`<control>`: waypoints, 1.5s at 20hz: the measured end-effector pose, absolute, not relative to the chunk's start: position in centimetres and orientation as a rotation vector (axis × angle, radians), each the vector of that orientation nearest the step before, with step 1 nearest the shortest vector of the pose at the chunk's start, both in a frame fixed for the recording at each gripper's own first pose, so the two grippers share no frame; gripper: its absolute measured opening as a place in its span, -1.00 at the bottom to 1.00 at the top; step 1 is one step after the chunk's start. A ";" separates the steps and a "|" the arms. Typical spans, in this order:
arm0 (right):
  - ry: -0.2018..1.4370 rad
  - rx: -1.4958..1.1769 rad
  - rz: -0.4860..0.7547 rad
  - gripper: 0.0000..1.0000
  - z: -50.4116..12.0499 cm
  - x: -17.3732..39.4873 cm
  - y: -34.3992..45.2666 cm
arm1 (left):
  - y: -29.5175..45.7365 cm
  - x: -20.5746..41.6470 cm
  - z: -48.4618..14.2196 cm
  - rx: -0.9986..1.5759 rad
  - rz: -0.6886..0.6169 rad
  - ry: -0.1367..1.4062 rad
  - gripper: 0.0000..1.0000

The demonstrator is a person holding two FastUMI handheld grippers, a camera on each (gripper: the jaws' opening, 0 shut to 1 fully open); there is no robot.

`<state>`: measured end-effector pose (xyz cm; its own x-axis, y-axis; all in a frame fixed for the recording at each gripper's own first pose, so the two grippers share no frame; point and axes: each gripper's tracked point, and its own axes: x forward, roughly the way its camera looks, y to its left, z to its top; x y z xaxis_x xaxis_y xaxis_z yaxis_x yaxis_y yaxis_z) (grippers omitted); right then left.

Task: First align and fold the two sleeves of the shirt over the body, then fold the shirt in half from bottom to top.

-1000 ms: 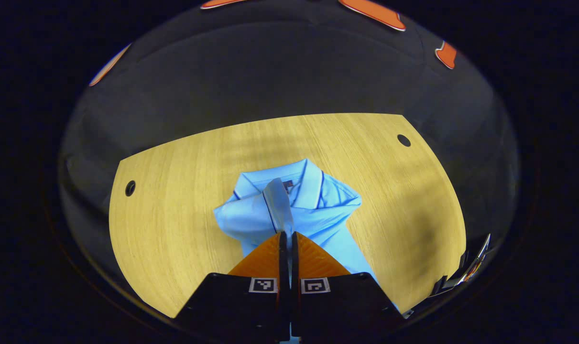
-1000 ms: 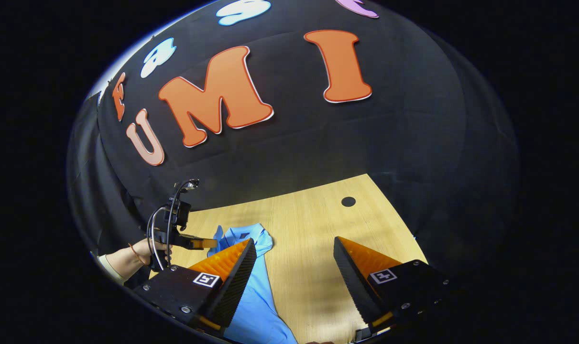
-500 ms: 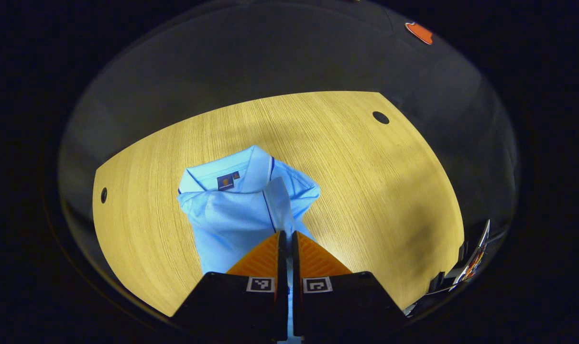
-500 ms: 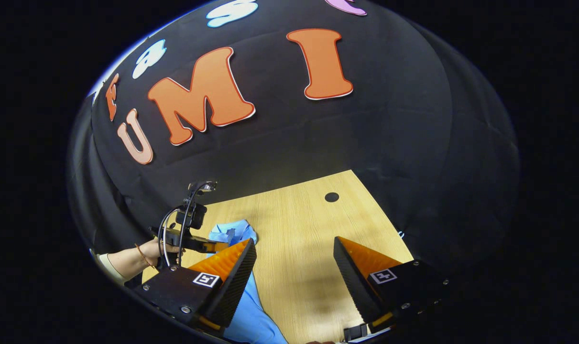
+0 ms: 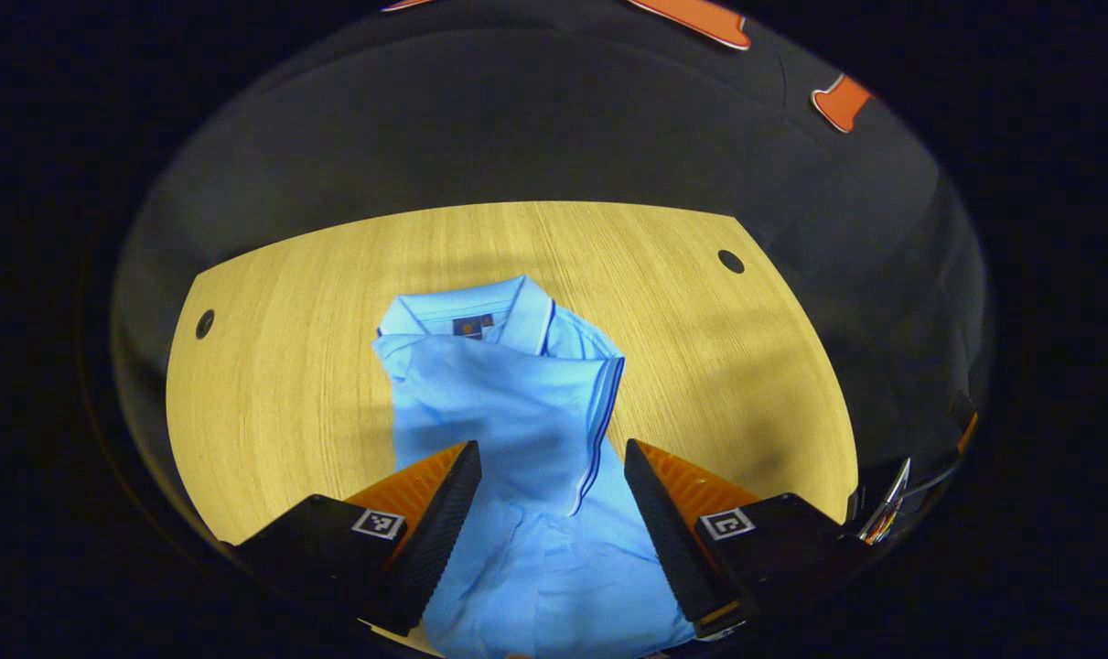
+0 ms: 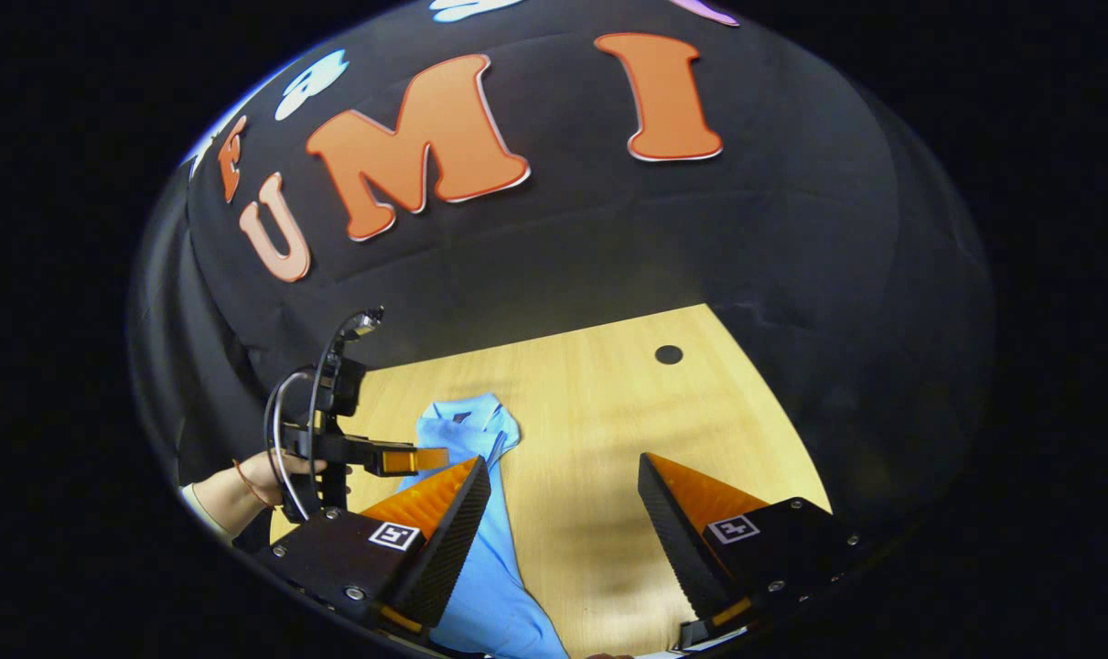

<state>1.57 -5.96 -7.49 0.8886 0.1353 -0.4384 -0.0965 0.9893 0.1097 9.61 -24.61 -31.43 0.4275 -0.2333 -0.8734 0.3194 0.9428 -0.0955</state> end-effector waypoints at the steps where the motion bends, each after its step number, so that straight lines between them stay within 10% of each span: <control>1: 0.475 0.075 0.135 0.97 -8.0 1.6 -5.0 | -23.3 9.1 -30.9 0.087 -0.332 1.067 1.00; 17: 0.862 -0.163 0.136 0.97 -26.5 -7.1 3.3 | -6.5 -9.4 -34.2 0.080 -0.217 1.173 1.00; 30: 1.137 -0.228 0.030 0.98 -36.9 -17.7 0.1 | -6.8 -21.4 -41.5 0.111 -0.230 1.376 1.00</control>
<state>-17.68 0.11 -36.89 0.4221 -0.0921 -0.9019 -0.1395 0.9764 -0.1650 -21.35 -6.81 -41.47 0.1760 -0.0970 -0.9796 0.2263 0.9725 -0.0557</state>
